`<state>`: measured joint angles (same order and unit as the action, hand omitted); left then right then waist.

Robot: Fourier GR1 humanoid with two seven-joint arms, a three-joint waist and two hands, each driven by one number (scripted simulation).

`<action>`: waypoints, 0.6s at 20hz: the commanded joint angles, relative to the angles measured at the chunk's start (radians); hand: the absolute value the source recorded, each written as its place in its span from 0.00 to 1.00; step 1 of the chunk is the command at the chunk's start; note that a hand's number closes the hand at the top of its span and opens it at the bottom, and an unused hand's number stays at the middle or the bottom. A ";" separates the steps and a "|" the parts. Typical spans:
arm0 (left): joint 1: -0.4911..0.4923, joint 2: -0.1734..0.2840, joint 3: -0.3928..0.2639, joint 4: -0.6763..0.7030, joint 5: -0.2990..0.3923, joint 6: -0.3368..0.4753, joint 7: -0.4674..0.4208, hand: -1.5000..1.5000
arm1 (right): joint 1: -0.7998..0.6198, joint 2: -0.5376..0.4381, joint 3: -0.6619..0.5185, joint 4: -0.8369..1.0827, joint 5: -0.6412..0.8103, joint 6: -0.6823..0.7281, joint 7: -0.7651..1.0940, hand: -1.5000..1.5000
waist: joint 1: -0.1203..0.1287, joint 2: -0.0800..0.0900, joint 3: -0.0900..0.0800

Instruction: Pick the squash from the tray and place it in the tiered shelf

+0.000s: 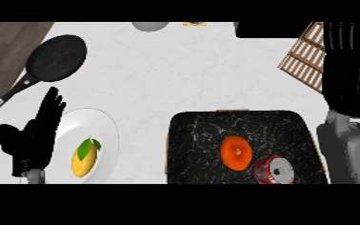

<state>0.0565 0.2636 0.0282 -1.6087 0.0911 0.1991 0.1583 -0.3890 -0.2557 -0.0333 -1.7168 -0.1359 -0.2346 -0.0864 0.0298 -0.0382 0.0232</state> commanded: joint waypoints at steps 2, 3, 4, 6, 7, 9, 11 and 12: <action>-0.108 0.040 0.038 0.001 0.033 -0.046 0.027 0.50 | -0.012 -0.009 0.047 0.007 0.007 0.051 0.041 1.00 | -0.029 0.038 -0.024; -0.137 0.043 0.034 0.014 0.023 -0.045 0.022 0.50 | 0.005 -0.054 0.045 0.039 0.007 0.104 0.040 1.00 | -0.032 0.040 -0.023; -0.141 0.049 0.018 -0.069 0.040 -0.056 0.077 0.50 | 0.024 -0.049 0.083 0.043 0.019 0.116 0.071 1.00 | -0.027 0.037 -0.023; -0.237 0.041 -0.003 -0.006 0.049 -0.095 0.035 0.50 | 0.003 -0.115 0.086 0.099 0.001 0.204 0.106 1.00 | -0.038 0.043 -0.024; -0.162 0.014 -0.017 -0.031 0.055 -0.082 0.042 0.50 | 0.108 -0.257 0.049 0.168 0.249 0.069 0.154 1.00 | -0.078 0.047 -0.033; -0.204 0.012 -0.006 0.021 0.085 -0.106 0.052 0.50 | 0.143 -0.023 0.003 0.173 -0.077 0.095 0.228 0.00 | -0.057 0.045 -0.023; -0.245 0.022 -0.004 0.029 0.088 -0.118 0.071 0.50 | 0.157 0.020 -0.008 0.167 -0.185 0.180 0.142 0.00 | -0.044 0.042 -0.022; -0.234 -0.010 -0.025 0.033 0.068 -0.092 0.066 0.50 | 0.183 -0.031 -0.032 0.095 -0.246 0.259 0.167 0.00 | -0.050 0.037 -0.022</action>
<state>-0.1472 0.2756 0.0190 -1.5948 0.1546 0.1110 0.2127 -0.2679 -0.2966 -0.0260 -1.5911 -0.2254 -0.0888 0.0641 -0.0182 0.0018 0.0016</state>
